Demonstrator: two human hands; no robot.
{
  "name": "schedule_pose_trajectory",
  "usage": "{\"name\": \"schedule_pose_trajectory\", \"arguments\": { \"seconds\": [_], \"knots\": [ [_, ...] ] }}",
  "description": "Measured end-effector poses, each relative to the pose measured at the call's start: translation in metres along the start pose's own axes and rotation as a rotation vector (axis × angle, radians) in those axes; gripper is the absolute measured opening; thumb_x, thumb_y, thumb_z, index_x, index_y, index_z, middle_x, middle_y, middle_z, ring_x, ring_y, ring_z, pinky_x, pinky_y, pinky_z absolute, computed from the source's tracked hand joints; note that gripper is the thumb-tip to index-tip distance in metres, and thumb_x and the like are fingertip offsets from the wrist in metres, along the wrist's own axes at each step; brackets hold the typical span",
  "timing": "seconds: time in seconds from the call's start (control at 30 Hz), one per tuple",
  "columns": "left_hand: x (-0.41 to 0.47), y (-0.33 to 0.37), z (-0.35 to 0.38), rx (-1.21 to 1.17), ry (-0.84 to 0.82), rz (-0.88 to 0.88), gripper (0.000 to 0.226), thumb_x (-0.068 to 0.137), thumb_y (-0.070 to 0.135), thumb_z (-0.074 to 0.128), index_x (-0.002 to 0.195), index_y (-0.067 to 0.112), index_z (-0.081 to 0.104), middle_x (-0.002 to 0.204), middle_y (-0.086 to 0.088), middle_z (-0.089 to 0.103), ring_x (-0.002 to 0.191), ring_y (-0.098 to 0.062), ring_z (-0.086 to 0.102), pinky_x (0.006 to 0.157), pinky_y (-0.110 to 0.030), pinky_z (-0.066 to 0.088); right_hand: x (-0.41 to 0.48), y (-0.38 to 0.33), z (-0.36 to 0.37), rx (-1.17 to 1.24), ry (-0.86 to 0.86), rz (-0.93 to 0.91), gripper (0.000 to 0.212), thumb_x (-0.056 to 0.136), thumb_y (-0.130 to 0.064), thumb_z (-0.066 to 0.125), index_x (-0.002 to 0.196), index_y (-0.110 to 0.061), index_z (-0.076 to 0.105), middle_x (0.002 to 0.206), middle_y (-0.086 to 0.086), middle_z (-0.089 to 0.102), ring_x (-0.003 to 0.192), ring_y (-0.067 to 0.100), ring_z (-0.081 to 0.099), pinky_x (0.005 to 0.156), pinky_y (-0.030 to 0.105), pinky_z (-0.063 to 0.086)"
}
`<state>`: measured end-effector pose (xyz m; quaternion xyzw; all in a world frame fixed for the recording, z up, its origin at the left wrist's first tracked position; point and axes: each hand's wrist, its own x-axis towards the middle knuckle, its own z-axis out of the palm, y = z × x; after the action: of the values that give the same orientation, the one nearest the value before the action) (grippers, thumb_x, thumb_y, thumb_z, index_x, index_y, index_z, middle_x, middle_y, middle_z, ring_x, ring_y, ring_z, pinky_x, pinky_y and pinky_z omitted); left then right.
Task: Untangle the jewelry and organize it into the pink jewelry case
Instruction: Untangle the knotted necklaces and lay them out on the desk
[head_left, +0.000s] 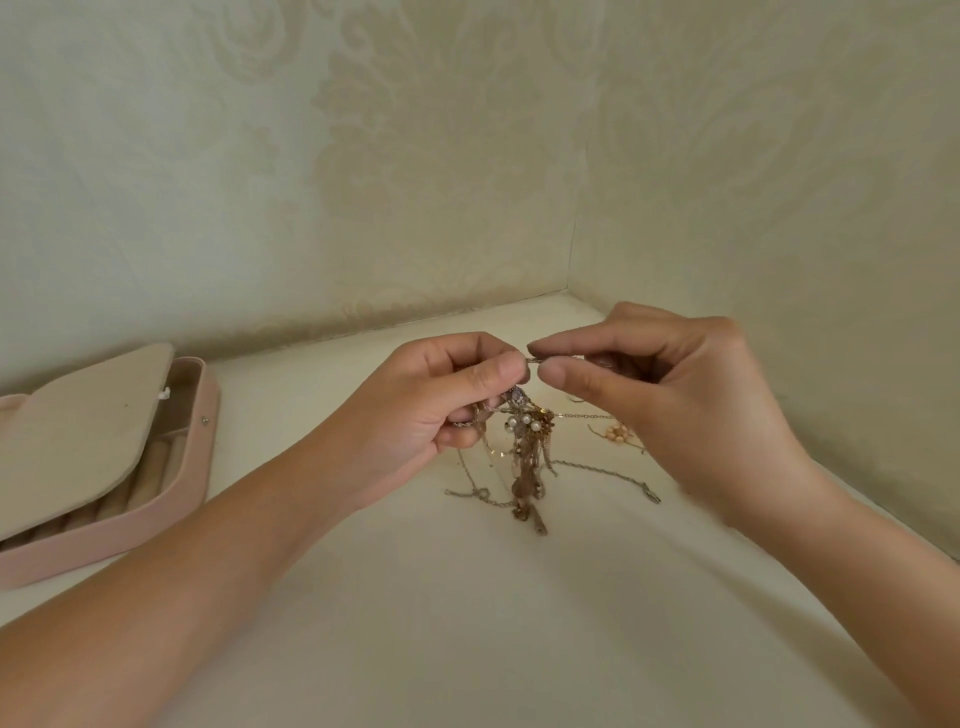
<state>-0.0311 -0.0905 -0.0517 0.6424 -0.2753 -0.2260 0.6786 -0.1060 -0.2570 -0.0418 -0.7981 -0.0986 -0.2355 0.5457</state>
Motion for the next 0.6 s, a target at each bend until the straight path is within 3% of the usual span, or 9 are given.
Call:
{"name": "schedule_pose_trajectory", "arguments": {
  "seconds": [0.33,0.47,0.6],
  "knots": [
    [-0.0013,-0.0023,0.0008,0.098,0.062,0.097,0.010,0.068,0.028,0.068,0.072,0.020,0.073,0.056,0.011,0.048,0.052,-0.003,0.037,0.044,-0.013,0.028,0.0031,0.0025,-0.0024,0.038,-0.034,0.121,0.009,0.072,-0.020,0.078,0.081,-0.024,0.078,0.056,-0.010,0.047,0.048,0.004,0.037,0.046,0.010,0.030],
    [-0.0021,-0.0029,0.0006,0.099,0.053,0.078,0.011,0.069,0.026,0.067,0.073,0.016,0.070,0.054,0.012,0.048,0.048,-0.001,0.040,0.043,-0.012,0.027,0.0021,0.0034,-0.0003,-0.044,-0.024,0.061,0.008,0.072,-0.022,0.079,0.076,-0.028,0.077,0.055,-0.011,0.047,0.050,0.006,0.036,0.048,0.013,0.031],
    [-0.0018,-0.0033,0.0003,0.097,0.021,0.050,0.008,0.073,0.021,0.075,0.066,0.023,0.070,0.055,0.012,0.048,0.048,-0.001,0.041,0.043,-0.011,0.028,0.0007,0.0034,-0.0009,-0.125,-0.023,0.010,0.009,0.071,-0.023,0.080,0.072,-0.031,0.076,0.057,-0.006,0.049,0.050,0.006,0.038,0.049,0.016,0.032]
  ]
}}
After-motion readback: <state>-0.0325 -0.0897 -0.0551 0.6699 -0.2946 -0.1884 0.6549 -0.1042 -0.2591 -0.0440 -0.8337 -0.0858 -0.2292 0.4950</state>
